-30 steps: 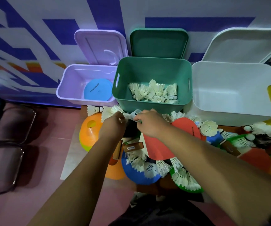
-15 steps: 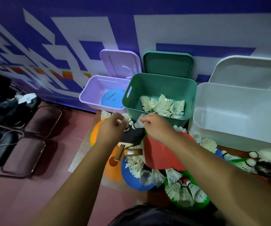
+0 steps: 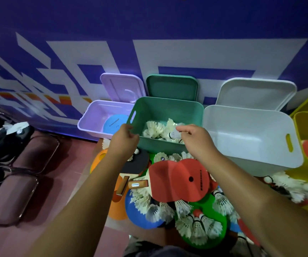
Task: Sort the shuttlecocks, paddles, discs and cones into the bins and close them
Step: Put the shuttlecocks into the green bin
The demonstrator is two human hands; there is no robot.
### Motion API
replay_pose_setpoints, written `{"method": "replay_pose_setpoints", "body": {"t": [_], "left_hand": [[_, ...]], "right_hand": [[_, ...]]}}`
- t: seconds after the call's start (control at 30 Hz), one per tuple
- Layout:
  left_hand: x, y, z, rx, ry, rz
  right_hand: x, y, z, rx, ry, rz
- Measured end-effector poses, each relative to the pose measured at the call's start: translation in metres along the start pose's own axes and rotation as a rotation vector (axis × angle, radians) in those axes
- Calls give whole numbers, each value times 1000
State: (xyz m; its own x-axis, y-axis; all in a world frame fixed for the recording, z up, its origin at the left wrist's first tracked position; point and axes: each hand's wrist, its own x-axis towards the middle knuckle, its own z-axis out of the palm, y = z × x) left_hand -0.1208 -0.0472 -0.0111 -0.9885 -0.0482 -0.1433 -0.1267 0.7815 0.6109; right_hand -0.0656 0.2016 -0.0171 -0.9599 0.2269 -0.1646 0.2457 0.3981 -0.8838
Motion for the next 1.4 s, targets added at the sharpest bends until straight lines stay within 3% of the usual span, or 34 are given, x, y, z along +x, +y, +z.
{"method": "replay_pose_setpoints", "body": {"t": [0.33,0.67,0.87,1.07,1.2,1.4], "left_hand": [[-3,-69,-7,-21,-139,-77],[30,-130,-36,-53,-211,-93],[35,-156,-19,140,-274,123],[46,-167,13,317,-413,231],[56,-178,16,292,-368,287],[57,-195,4,195,-301,330]], "right_hand": [[34,-22,27,-27,76,34],[44,-64,85,-83,-44,97],[26,-59,145,-73,-205,143],[30,-30,189,-352,-357,194],[43,-12,211,-490,-355,187],[61,3,247,-435,-237,323]]}}
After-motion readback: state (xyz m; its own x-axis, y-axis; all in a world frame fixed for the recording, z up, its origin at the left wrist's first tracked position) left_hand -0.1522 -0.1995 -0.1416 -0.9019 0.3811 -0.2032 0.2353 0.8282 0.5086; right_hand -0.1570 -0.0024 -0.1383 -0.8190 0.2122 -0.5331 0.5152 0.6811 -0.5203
